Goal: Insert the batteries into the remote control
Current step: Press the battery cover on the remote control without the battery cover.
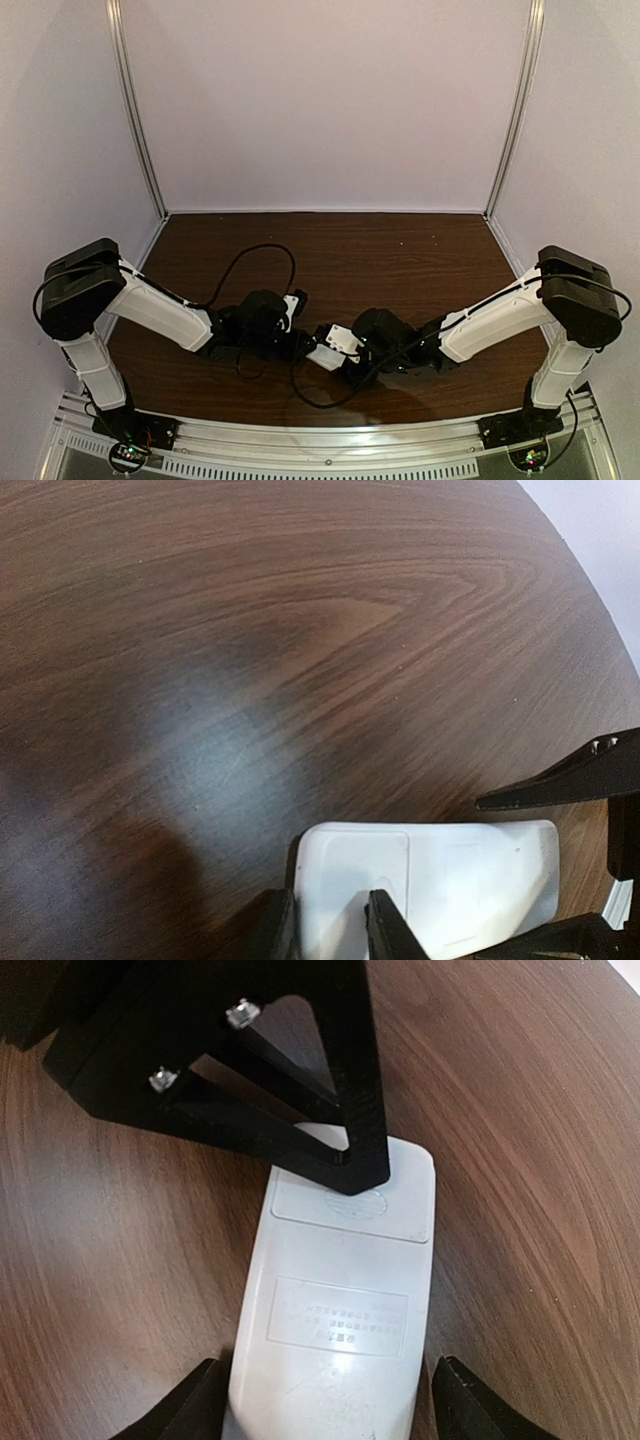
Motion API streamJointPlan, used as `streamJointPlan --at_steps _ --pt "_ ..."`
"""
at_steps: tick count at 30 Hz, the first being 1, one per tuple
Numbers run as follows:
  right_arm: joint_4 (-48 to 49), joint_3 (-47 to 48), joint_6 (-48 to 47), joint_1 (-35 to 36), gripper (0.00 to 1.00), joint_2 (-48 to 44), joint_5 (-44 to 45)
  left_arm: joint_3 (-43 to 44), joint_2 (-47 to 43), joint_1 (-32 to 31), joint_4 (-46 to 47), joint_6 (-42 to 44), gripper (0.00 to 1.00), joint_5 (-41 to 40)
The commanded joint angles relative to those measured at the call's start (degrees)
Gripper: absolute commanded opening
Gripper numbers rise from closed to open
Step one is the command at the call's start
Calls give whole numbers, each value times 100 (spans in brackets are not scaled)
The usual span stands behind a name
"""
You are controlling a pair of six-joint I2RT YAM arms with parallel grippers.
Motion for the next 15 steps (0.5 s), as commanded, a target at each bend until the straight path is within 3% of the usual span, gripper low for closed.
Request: streamJointPlan --at_steps 1,15 --pt "-48 88 34 -43 69 163 102 -31 258 -175 -393 -101 23 110" --pt "45 137 -26 -43 60 265 113 -414 482 -273 512 -288 17 801"
